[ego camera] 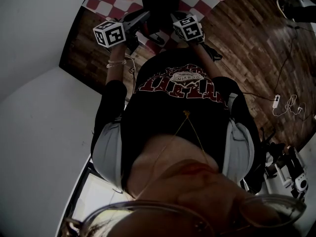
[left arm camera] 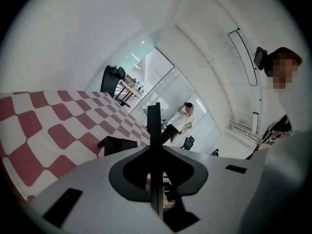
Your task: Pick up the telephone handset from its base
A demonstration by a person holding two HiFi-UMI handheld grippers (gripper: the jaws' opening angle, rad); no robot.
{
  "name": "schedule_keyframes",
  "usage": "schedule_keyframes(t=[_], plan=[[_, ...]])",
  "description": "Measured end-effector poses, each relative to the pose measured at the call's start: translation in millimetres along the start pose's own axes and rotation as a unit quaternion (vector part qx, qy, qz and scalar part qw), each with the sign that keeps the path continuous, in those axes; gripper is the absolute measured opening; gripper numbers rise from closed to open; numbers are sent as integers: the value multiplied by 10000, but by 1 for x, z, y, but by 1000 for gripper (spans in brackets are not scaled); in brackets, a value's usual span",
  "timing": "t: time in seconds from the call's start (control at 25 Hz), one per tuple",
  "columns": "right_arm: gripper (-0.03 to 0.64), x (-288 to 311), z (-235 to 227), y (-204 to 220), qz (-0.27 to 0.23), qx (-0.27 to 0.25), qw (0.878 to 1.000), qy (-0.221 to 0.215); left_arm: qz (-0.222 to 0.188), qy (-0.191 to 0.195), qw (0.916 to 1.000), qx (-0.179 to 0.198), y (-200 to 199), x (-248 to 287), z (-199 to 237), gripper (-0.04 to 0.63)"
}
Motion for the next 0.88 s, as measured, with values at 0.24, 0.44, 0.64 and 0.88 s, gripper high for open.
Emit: schedule_keyframes(t=[0.24, 0.44, 0.64, 0.88], plan=[[17, 0, 2, -1, -6, 110, 9999, -64, -83, 62, 9999, 90, -9, -7, -12, 75], [17, 0, 1, -1, -43, 171, 9998, -74, -335, 136, 9993, -97, -14, -13, -18, 75], [17, -3, 1, -1, -22, 196, 9998, -58, -551, 275, 9978, -234, -18, -19, -25, 75], [17, -2, 1, -1, -23, 183, 9998, -43, -637, 321, 9972, -229, -19, -23, -29, 75]])
Point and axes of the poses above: the fingertips, and each gripper's own axes: x forward along the fingers, z to its left, y out of its underside, the point moved 9 cm from there along -x, backward along the fingers, and after that the axes turned 1 degree about -x, right-handed, at the moved point
